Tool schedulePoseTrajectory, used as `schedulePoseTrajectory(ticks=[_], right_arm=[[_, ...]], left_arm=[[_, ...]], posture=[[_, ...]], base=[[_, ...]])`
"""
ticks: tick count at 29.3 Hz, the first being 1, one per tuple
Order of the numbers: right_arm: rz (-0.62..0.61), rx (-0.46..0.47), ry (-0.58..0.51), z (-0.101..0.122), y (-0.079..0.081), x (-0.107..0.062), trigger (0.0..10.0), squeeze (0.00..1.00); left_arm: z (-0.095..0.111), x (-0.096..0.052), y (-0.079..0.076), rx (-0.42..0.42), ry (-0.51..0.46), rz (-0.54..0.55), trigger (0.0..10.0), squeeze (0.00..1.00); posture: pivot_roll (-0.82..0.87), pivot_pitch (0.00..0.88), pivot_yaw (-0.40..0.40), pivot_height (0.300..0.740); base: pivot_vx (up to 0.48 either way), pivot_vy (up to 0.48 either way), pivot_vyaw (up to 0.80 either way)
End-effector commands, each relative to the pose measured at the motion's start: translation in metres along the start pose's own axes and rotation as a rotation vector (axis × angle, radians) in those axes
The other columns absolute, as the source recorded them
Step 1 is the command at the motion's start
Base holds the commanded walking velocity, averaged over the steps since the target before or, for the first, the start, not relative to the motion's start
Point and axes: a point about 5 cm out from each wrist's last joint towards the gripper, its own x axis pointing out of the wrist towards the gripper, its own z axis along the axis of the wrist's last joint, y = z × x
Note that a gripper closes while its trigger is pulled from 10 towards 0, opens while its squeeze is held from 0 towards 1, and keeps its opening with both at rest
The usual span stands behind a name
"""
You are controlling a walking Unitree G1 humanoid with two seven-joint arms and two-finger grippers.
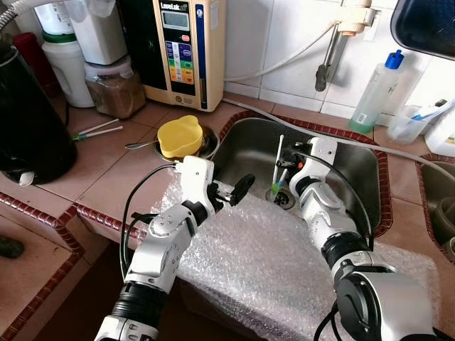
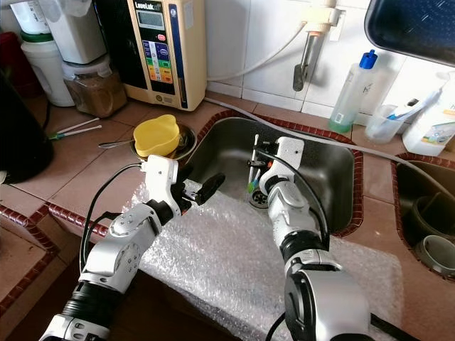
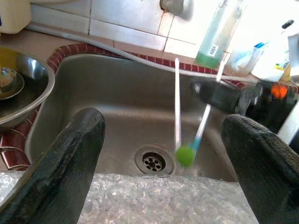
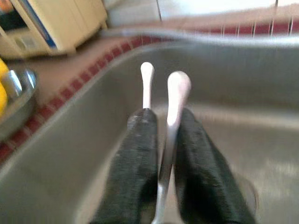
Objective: Kitchen organization
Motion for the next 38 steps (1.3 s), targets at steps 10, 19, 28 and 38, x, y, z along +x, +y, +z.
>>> schedulePoseTrajectory(ticks=[10, 19, 28, 38], right_arm=[[-0.036, -0.034, -0.013, 0.004, -0.004, 0.000, 10.0, 1.00], [0.007, 0.005, -0.064, 0.008, 0.020, 0.005, 10.0, 1.00], [0.030, 0.069, -0.092, 0.008, 0.020, 0.003, 10.0, 1.00], [-0.012, 0.111, -0.148, -0.003, -0.001, -0.012, 10.0, 1.00]], left_arm=[[-0.002, 0.005, -0.003, 0.014, 0.020, -0.014, 10.0, 1.00], [0.000, 0.006, 0.001, 0.058, 0.017, 0.006, 10.0, 1.00], [0.011, 0.004, 0.016, 0.096, -0.027, 0.068, 10.0, 1.00], [-0.003, -0.005, 0.015, 0.083, 0.008, 0.053, 10.0, 1.00]], posture=[[0.04, 0.000, -0.007, 0.740], [0.05, 0.000, -0.010, 0.740], [0.04, 0.000, 0.010, 0.740], [-0.01, 0.000, 0.095, 0.740]], base=[[0.000, 0.000, 0.00], [0.000, 0.000, 0.00], [0.000, 0.000, 0.00], [0.000, 0.000, 0.00]])
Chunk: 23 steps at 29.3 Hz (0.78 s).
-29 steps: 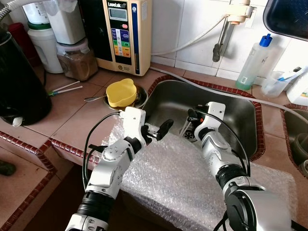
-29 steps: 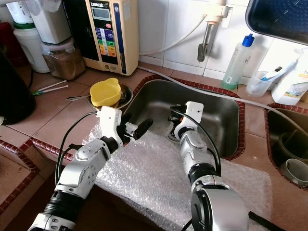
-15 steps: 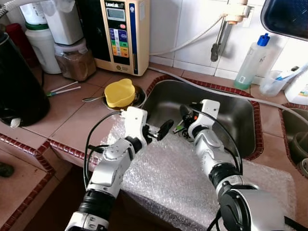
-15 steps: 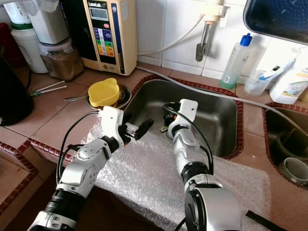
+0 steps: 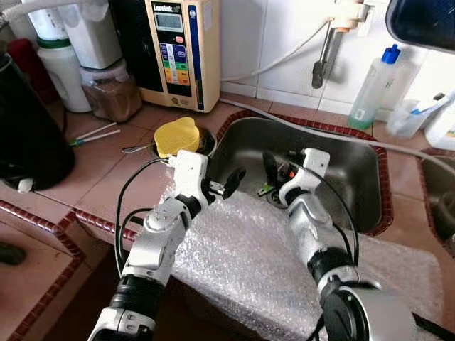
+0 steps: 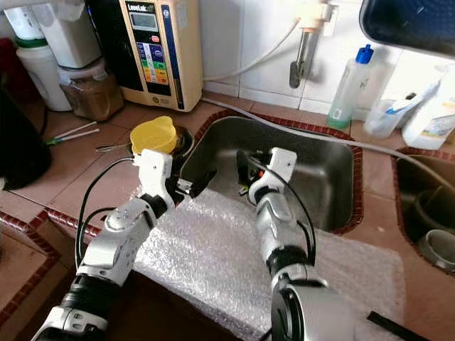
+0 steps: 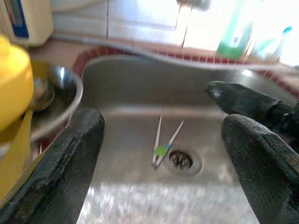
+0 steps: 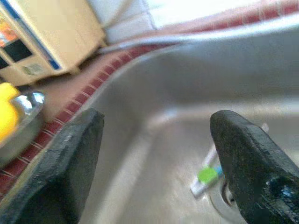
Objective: Kitchen organization
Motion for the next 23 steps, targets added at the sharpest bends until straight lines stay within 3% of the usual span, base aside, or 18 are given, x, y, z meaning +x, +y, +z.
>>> schedulePoseTrajectory(ticks=[1, 5, 8, 15, 19, 21, 22, 23], right_arm=[[0.004, 0.009, -0.055, 0.012, -0.003, 0.002, 10.0, 1.00], [-0.019, -0.018, -0.065, 0.013, -0.012, -0.002, 10.0, 1.00], [0.003, -0.032, -0.067, 0.018, -0.007, 0.001, 10.0, 1.00], [0.072, -0.052, -0.074, 0.030, 0.011, 0.011, 10.0, 1.00], [0.121, -0.062, -0.095, 0.031, 0.022, 0.012, 10.0, 1.00], [0.122, -0.062, -0.095, 0.032, 0.022, 0.012, 10.0, 1.00], [0.118, -0.057, -0.103, 0.032, 0.022, 0.012, 10.0, 1.00], [0.118, -0.057, -0.103, 0.032, 0.022, 0.012, 10.0, 1.00]], left_arm=[[0.003, 0.000, -0.003, 0.015, -0.002, -0.017, 10.0, 1.00], [0.002, 0.000, -0.005, 0.018, -0.006, -0.014, 10.0, 1.00], [0.008, 0.000, -0.006, 0.030, -0.030, -0.005, 10.0, 1.00], [0.020, -0.005, 0.018, 0.032, -0.102, 0.154, 10.0, 1.00], [0.038, -0.003, 0.042, 0.080, -0.145, 0.282, 10.0, 1.00], [0.040, -0.002, 0.044, 0.082, -0.147, 0.293, 10.0, 1.00], [0.042, -0.002, 0.046, 0.086, -0.153, 0.304, 10.0, 0.00], [0.042, -0.002, 0.046, 0.086, -0.153, 0.304, 10.0, 0.00]], posture=[[-0.01, 0.000, 0.095, 0.740], [0.00, 0.000, 0.058, 0.740], [0.01, 0.000, 0.020, 0.740], [0.02, 0.000, -0.041, 0.740], [0.03, 0.000, -0.025, 0.740], [0.03, 0.000, -0.021, 0.740], [0.04, 0.000, -0.004, 0.740], [0.04, 0.000, -0.004, 0.740]], base=[[0.000, 0.000, 0.00], [0.000, 0.000, 0.00], [0.000, 0.000, 0.00], [0.000, 0.000, 0.00], [0.000, 0.000, 0.00], [0.000, 0.000, 0.00], [0.000, 0.000, 0.00], [0.000, 0.000, 0.00]])
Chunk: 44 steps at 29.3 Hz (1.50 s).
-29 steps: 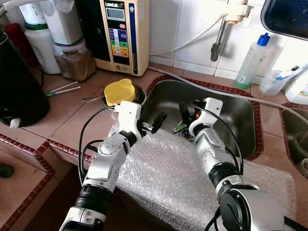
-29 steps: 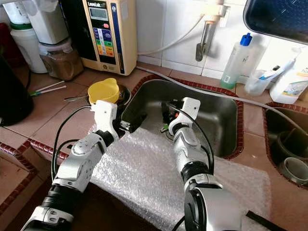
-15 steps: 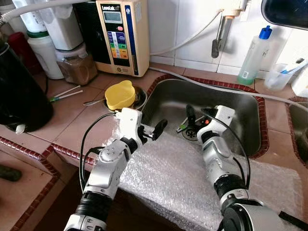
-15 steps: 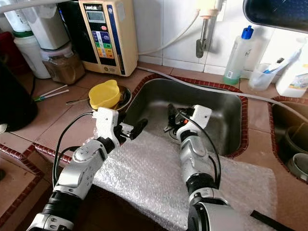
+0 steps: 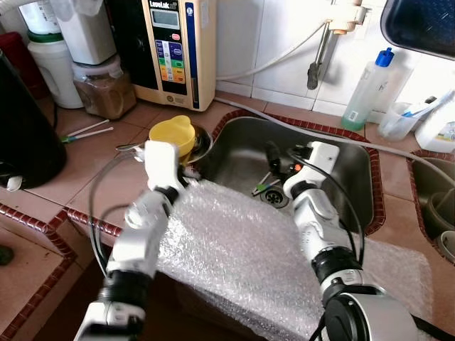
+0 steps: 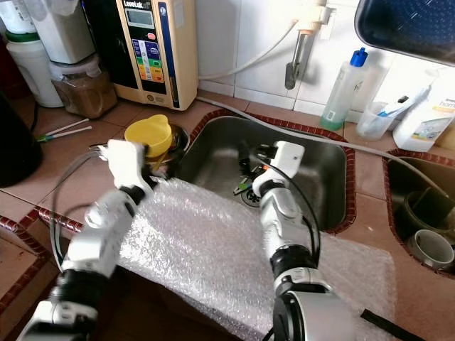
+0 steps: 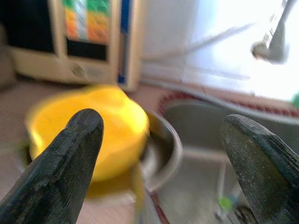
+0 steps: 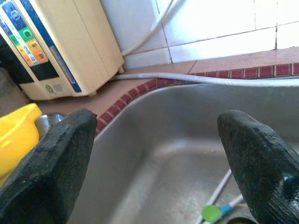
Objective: Kitchen organization
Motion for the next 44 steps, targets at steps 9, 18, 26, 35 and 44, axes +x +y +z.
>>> schedulePoseTrajectory(ticks=[9, 18, 26, 35, 44], right_arm=[[0.031, 0.014, -0.054, 0.000, 0.007, -0.009, 10.0, 1.00], [0.194, -0.003, -0.056, -0.001, 0.024, -0.018, 10.0, 1.00], [0.444, -0.152, -0.001, -0.006, 0.038, -0.048, 10.0, 1.00], [0.605, -0.109, -0.059, 0.008, 0.059, -0.070, 10.0, 0.00], [0.690, -0.160, 0.004, 0.001, 0.073, -0.083, 10.0, 0.00]], left_arm=[[0.013, 0.022, 0.021, 0.058, 0.007, 0.120, 10.0, 0.00], [0.014, 0.035, 0.032, -0.035, 0.063, 0.224, 10.0, 0.00], [0.010, 0.040, 0.040, -0.156, 0.129, 0.305, 10.0, 0.00], [0.010, 0.043, 0.041, -0.223, 0.151, 0.317, 10.0, 0.00], [0.008, 0.045, 0.045, -0.264, 0.218, 0.317, 0.0, 0.00]], posture=[[0.03, 0.000, 0.017, 0.740], [0.02, 0.000, 0.033, 0.740], [0.03, 0.000, 0.043, 0.740], [0.03, 0.000, 0.047, 0.740], [0.04, 0.000, 0.055, 0.740]], base=[[0.000, 0.000, 0.00], [0.000, 0.000, 0.00], [0.000, 0.000, 0.00], [0.000, 0.000, 0.00], [0.000, 0.000, 0.00]])
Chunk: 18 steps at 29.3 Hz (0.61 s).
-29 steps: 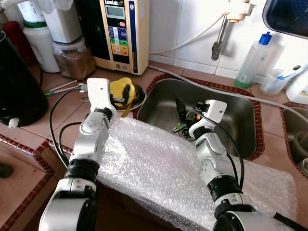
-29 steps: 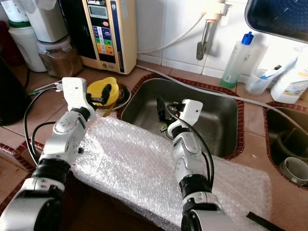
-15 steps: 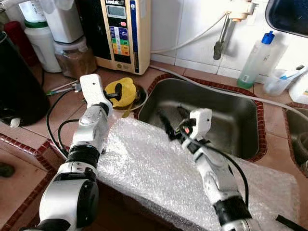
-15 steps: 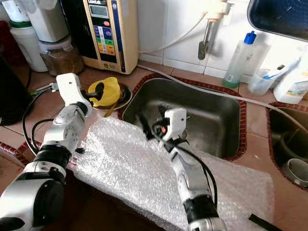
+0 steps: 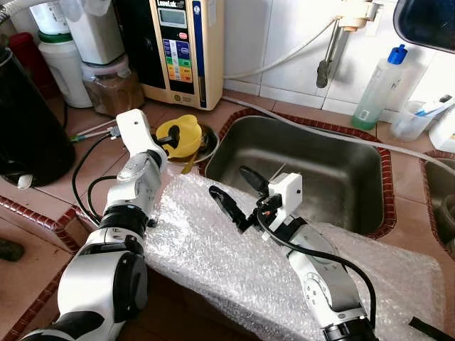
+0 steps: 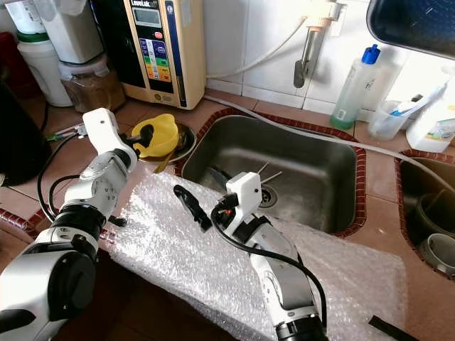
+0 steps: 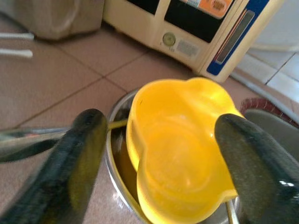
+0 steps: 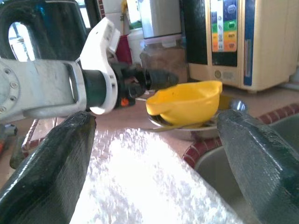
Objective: Kitchen organization
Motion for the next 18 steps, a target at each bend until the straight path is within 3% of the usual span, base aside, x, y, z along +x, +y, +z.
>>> schedulePoseTrajectory(ticks=[1, 8, 18], right_arm=[[0.032, -0.016, 0.006, 0.0032, 0.0051, 0.0007, 10.0, 0.00], [0.069, -0.050, 0.038, 0.0016, 0.0091, 0.0028, 10.0, 0.00], [0.048, -0.050, 0.042, 0.0017, 0.0072, 0.0046, 10.0, 0.00]], left_arm=[[0.0064, 0.0017, 0.0013, -0.007, 0.013, -0.001, 0.0, 0.00], [0.0006, 0.0025, 0.0060, -0.002, 0.110, 0.022, 0.0, 0.00], [-0.0013, 0.0033, 0.0030, 0.029, 0.149, 0.012, 0.0, 0.00]], posture=[[0.04, 0.000, 0.055, 0.740], [0.04, 0.000, 0.060, 0.740], [0.04, 0.000, 0.068, 0.740]], base=[[0.000, 0.000, 0.00], [0.000, 0.000, 0.00], [0.000, 0.000, 0.00]])
